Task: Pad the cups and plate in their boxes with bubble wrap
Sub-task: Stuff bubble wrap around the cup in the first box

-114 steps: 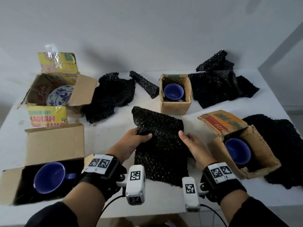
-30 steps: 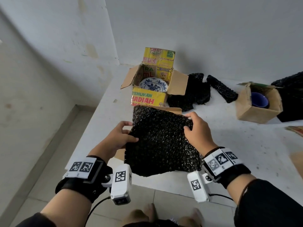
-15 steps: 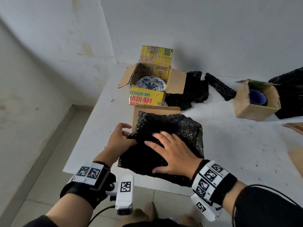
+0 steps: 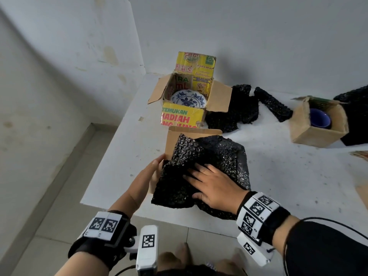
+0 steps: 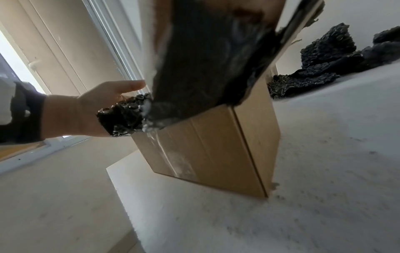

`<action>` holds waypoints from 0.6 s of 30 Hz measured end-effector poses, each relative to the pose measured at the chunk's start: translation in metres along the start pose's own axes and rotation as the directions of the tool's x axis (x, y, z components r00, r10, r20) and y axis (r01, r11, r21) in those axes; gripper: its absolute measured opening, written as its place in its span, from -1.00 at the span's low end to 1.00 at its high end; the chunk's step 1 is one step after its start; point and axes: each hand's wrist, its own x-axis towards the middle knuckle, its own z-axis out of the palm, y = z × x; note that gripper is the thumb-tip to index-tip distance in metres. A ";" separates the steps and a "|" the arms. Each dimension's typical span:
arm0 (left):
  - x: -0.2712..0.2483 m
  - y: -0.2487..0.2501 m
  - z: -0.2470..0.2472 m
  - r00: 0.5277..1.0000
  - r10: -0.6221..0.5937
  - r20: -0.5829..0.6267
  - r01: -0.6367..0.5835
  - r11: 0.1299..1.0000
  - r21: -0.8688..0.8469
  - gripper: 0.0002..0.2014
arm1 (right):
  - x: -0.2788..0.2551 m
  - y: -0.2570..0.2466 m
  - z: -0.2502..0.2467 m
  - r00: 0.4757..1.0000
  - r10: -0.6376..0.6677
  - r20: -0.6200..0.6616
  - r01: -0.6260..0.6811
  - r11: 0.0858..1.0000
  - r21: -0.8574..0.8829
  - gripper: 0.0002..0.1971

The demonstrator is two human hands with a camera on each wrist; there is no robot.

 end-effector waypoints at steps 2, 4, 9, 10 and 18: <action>0.000 -0.007 0.000 0.999 -0.029 0.042 0.032 0.996 -0.084 -0.29 | 0.001 0.000 -0.002 0.999 -0.016 -0.035 0.016 1.000 0.013 -0.43; 0.001 -0.015 -0.004 0.993 -0.025 0.111 0.039 0.991 -0.128 -0.30 | 0.002 -0.001 -0.005 0.999 -0.024 -0.046 0.025 1.000 0.015 -0.44; 0.002 -0.018 -0.009 0.986 -0.077 0.149 0.117 0.953 -0.279 -0.33 | 0.006 -0.006 -0.006 0.999 -0.043 0.031 0.041 0.996 0.073 -0.46; 0.001 -0.017 -0.007 0.986 -0.072 0.152 0.113 0.953 -0.280 -0.34 | 0.007 -0.006 -0.005 0.998 -0.037 0.052 0.033 0.996 0.086 -0.46; 0.003 -0.026 0.008 0.992 -0.066 0.105 0.108 0.873 -0.475 -0.47 | 0.024 -0.012 -0.020 0.986 0.003 0.165 -0.017 0.996 0.085 -0.61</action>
